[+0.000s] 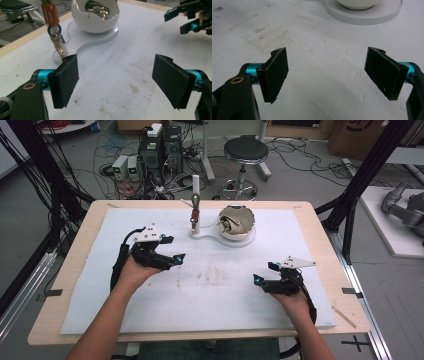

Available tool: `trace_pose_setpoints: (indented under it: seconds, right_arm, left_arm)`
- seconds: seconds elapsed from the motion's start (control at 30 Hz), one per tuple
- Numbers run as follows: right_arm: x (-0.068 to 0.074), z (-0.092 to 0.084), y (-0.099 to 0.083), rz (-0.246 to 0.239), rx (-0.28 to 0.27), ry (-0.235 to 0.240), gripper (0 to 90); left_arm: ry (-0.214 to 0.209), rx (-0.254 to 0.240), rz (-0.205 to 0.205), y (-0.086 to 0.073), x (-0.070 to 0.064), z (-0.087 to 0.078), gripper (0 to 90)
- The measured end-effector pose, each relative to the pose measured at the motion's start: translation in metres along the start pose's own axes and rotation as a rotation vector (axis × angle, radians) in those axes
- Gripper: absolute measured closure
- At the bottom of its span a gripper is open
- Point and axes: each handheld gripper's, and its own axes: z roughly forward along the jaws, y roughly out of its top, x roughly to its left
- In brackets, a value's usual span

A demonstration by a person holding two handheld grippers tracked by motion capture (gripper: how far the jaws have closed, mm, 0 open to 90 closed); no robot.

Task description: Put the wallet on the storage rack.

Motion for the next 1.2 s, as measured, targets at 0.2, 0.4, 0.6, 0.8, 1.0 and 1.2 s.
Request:
trace_pose_setpoints:
  seconds: [0.2,0.4,0.6,0.8,1.0,1.2]
  right_arm:
    - [0.0,0.001,0.0,-0.002,0.011,0.002,19.6]
    - [-0.002,0.002,0.0,0.005,0.006,0.002,19.6]
    - [-0.004,0.002,-0.002,0.009,0.007,-0.004,19.6]
    - [-0.004,0.002,-0.002,0.015,0.002,-0.016,19.6]
    - [-0.006,0.007,0.002,0.008,0.004,-0.018,19.6]
    - [-0.006,0.009,0.003,0.001,0.014,-0.018,19.6]
  left_arm:
    - [-0.04,-0.026,-0.009,-0.029,-0.008,-0.004,19.9]
    - [-0.062,0.03,-0.009,-0.048,-0.005,-0.005,19.2]
    - [-0.032,-0.008,-0.062,-0.053,0.007,-0.014,19.2]
    - [-0.024,-0.022,-0.087,-0.061,0.014,-0.021,19.2]
    - [-0.011,-0.034,-0.1,-0.065,0.017,-0.03,19.2]
    - [-0.004,-0.038,-0.11,-0.068,0.019,-0.033,19.2]
